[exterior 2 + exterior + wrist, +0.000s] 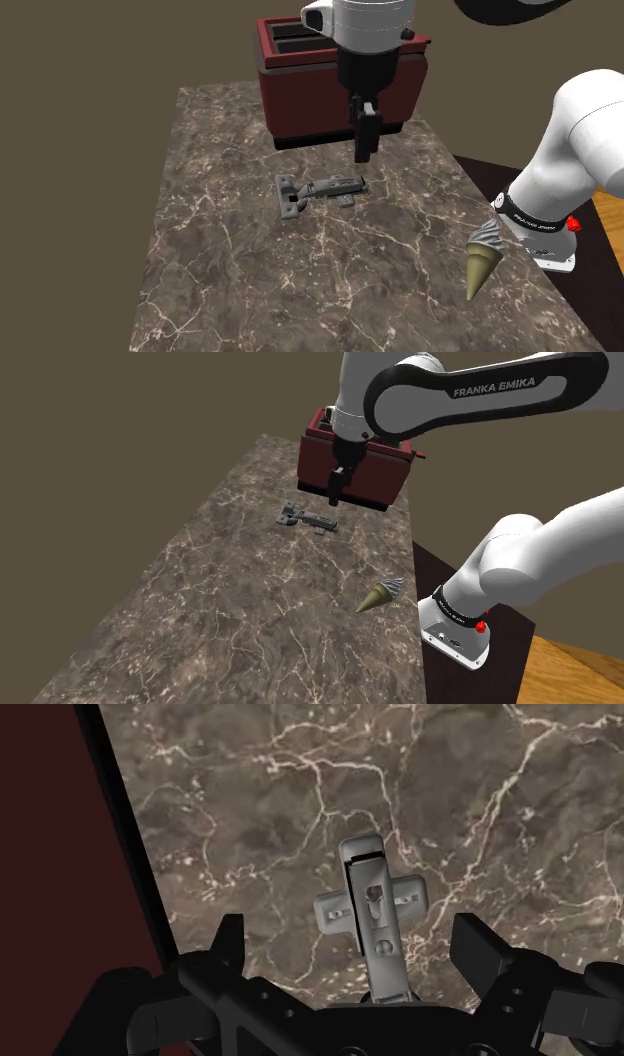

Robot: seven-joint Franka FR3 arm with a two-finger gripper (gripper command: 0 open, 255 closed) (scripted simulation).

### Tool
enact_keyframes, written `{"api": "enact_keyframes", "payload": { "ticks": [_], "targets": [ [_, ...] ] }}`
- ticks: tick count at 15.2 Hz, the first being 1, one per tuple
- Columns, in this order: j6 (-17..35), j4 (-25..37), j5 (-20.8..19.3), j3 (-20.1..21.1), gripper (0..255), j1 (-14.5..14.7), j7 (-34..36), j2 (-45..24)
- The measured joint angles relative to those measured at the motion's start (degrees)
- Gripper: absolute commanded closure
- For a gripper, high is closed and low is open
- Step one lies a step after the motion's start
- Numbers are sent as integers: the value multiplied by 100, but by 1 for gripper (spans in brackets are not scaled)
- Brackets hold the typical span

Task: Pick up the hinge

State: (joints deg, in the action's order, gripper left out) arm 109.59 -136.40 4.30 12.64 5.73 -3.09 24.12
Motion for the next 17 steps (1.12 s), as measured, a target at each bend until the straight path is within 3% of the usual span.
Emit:
{"api": "enact_keyframes", "payload": {
  "ticks": [5,13,14,17],
  "targets": [
    [373,477,-288,417,0,93,352,-1048],
    [985,224,-410,507,0,101,479,-1448],
    [1014,201,-412,508,255,101,481,-1455],
    [1045,191,-417,506,255,99,481,-1457]
  ]
}}
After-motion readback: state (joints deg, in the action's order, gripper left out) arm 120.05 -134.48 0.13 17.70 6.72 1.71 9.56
